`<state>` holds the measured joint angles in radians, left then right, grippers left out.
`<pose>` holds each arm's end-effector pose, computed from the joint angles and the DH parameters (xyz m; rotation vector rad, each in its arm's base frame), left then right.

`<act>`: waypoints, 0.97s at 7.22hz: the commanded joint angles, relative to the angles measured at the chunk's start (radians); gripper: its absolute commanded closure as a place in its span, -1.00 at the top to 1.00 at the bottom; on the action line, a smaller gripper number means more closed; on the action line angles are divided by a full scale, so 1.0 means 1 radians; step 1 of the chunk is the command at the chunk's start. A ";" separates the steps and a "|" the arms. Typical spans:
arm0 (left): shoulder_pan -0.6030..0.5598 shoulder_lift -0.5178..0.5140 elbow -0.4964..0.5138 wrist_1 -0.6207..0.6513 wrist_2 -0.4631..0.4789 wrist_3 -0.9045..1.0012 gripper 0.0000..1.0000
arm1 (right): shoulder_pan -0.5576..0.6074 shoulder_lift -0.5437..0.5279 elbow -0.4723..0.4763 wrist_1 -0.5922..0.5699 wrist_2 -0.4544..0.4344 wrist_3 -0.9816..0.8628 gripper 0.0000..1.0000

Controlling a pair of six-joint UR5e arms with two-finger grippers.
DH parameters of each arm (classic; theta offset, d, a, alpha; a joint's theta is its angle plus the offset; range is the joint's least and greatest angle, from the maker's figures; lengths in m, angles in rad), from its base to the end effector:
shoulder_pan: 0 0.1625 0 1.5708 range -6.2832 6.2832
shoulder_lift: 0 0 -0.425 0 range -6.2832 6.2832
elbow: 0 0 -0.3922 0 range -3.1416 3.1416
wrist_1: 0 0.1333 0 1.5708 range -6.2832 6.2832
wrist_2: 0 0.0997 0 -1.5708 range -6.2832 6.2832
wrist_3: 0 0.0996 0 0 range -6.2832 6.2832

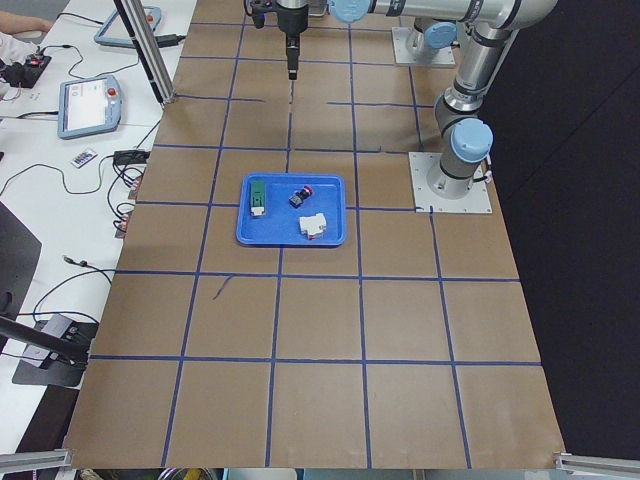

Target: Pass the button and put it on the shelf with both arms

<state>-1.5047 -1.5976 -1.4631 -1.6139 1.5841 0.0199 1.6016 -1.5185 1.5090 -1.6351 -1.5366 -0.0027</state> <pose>-0.0983 -0.5133 0.5233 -0.0726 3.1253 -0.0581 0.1527 -0.5167 0.4987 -0.0540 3.1038 -0.1138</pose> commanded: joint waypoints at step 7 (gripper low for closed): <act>0.061 -0.017 -0.022 -0.044 0.014 0.012 1.00 | -0.002 -0.002 0.003 0.000 0.000 0.001 1.00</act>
<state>-1.4812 -1.5984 -1.4780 -1.6581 1.5912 0.0276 1.5998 -1.5201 1.5125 -1.6352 -1.5370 -0.0025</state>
